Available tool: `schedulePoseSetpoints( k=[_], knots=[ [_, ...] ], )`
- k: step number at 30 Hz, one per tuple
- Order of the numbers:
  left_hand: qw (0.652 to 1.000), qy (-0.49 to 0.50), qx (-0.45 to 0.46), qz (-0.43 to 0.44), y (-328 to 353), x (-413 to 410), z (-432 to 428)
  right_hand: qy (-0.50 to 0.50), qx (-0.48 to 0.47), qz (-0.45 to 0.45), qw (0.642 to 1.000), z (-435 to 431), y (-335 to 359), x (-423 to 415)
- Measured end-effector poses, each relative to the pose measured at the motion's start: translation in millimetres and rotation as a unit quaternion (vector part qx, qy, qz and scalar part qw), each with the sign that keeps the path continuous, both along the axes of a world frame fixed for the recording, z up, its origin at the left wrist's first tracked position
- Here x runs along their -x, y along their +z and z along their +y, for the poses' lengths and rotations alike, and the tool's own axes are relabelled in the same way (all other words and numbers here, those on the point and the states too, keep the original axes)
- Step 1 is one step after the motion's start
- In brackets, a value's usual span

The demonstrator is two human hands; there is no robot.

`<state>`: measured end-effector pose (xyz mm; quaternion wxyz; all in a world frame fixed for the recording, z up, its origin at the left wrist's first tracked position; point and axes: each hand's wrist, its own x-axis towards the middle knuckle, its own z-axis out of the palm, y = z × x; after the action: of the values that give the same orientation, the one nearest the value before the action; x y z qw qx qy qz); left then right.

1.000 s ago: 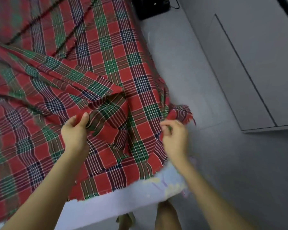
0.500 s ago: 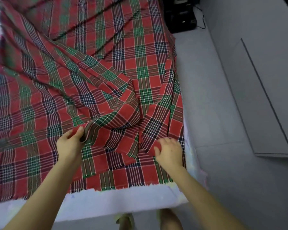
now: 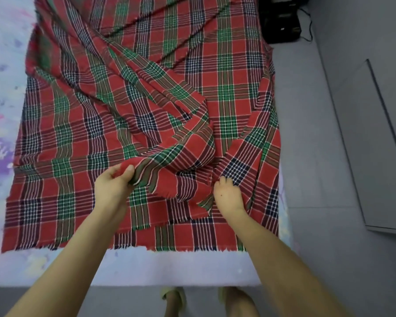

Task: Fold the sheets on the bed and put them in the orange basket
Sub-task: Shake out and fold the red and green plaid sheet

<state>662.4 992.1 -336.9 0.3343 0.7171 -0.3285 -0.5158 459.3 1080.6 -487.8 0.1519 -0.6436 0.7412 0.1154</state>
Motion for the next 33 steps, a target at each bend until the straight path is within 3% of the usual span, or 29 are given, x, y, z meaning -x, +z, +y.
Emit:
schedulePoseSetpoints(
  k=[3, 5, 8, 12, 16, 19, 22, 26, 33],
  knots=[
    [0.999, 0.012, 0.030, -0.028, 10, -11, -6, -0.043, 0.038, -0.102, 0.993, -8, 11, 19],
    [0.994, -0.003, 0.058, -0.092, 18, -19, -8, -0.133, 0.085, -0.170, 0.973, -14, 18, 20],
    [0.985, -0.030, 0.081, -0.146, 31, -30, -6, -0.244, 0.201, -0.281, 0.906, -9, 44, 9],
    [0.971, -0.120, 0.108, -0.175, 71, -35, -4, -0.269, 0.295, -0.385, 0.832, -8, 127, -15],
    [0.939, -0.243, 0.152, -0.190, 128, -25, 0, -0.211, 0.389, -0.424, 0.790, -16, 231, -33],
    [0.926, -0.291, 0.184, -0.154, 181, -28, -6, -0.102, 0.419, -0.417, 0.800, -23, 305, -65],
    [0.918, -0.305, 0.215, -0.131, 236, -36, -15, -0.032, 0.440, -0.396, 0.805, -32, 360, -101],
    [0.902, -0.317, 0.268, -0.115, 307, -71, -14, -0.033, 0.493, -0.404, 0.770, -38, 423, -146],
    [0.875, -0.350, 0.314, -0.111, 385, -127, -17, 0.089, 0.531, -0.338, 0.772, -49, 492, -211]
  ],
)
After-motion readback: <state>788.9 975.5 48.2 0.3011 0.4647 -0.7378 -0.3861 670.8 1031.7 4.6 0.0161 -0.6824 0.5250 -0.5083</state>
